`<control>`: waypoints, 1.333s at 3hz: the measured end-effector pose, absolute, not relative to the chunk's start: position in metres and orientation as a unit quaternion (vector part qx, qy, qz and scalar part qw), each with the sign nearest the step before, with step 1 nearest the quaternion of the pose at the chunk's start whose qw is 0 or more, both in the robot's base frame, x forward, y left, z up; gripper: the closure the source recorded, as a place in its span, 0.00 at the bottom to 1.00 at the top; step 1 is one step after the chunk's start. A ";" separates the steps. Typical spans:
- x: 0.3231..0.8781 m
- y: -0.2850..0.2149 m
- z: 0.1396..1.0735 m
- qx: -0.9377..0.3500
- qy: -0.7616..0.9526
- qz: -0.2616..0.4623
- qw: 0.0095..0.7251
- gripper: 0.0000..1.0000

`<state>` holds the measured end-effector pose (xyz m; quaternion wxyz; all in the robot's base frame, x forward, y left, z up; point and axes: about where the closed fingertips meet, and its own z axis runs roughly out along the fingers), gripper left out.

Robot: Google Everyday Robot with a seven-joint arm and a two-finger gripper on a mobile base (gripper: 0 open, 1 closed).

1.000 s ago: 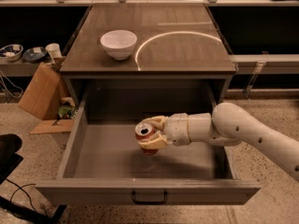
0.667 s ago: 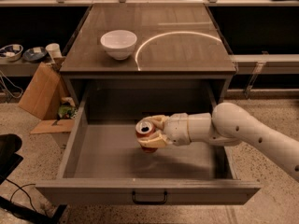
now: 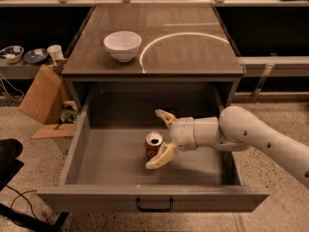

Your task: Place coke can into top drawer

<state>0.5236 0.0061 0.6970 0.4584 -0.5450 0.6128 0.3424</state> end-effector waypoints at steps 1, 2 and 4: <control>0.524 0.006 0.697 -0.545 0.613 0.342 0.458 0.00; 0.527 0.005 0.709 -0.553 0.615 0.334 0.452 0.00; 0.524 -0.057 0.827 -0.613 0.634 0.251 0.399 0.00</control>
Offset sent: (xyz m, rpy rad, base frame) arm 0.0087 -0.0065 0.0288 -0.0651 -0.0121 0.0010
